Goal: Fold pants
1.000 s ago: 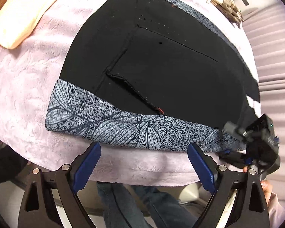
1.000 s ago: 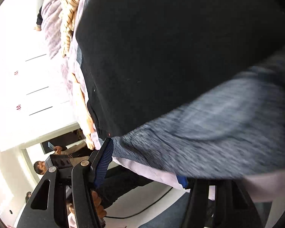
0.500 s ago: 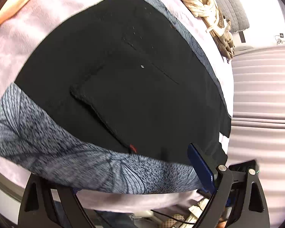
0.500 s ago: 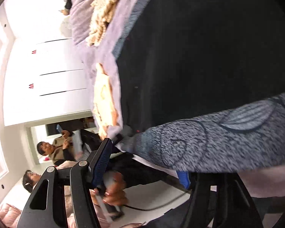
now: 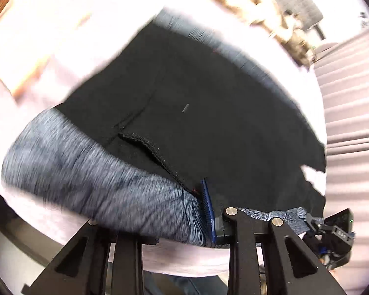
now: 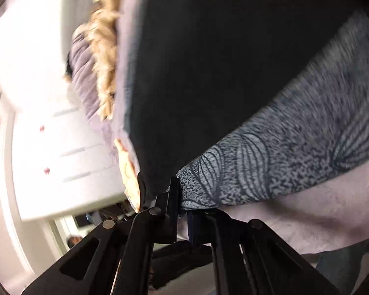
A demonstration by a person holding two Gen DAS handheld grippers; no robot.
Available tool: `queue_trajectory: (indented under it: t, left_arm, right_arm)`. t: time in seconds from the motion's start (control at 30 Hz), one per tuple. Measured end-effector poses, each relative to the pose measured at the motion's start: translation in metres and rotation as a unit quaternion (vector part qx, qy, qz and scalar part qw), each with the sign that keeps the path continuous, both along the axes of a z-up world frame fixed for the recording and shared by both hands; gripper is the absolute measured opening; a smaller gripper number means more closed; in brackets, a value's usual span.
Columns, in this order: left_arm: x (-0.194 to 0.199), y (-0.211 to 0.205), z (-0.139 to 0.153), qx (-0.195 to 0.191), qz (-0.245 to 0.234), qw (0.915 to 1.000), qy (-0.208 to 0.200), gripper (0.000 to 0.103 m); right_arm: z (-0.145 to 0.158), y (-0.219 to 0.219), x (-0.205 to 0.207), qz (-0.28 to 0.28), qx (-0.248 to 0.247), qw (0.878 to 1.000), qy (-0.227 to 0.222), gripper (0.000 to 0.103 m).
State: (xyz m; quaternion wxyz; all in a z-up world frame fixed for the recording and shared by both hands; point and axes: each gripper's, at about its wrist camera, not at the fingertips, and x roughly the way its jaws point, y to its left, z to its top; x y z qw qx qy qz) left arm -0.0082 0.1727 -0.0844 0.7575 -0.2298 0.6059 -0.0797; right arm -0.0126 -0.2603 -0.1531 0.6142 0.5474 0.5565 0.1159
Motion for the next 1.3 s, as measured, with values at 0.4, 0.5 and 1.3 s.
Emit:
queue_trajectory:
  t: [0.4,0.5,1.3]
  left_arm:
    - [0.136,-0.025,0.052,0.046,-0.023,0.9937,-0.1,0.029]
    - [0.189,-0.029,0.028,0.067,-0.025,0.9939,-0.084,0.034]
    - [0.161,-0.243,-0.012,0.096,-0.281,0.9539,-0.045,0.06]
  right_arm:
    - [0.114,-0.002,0.184,0.205,-0.127,0.964,-0.111,0.006]
    - [0.099,0.003,0.235,0.2,-0.155,0.962,-0.107,0.006]
    - [0.022,-0.138,0.081,-0.112,-0.103,0.987,0.06,0.067]
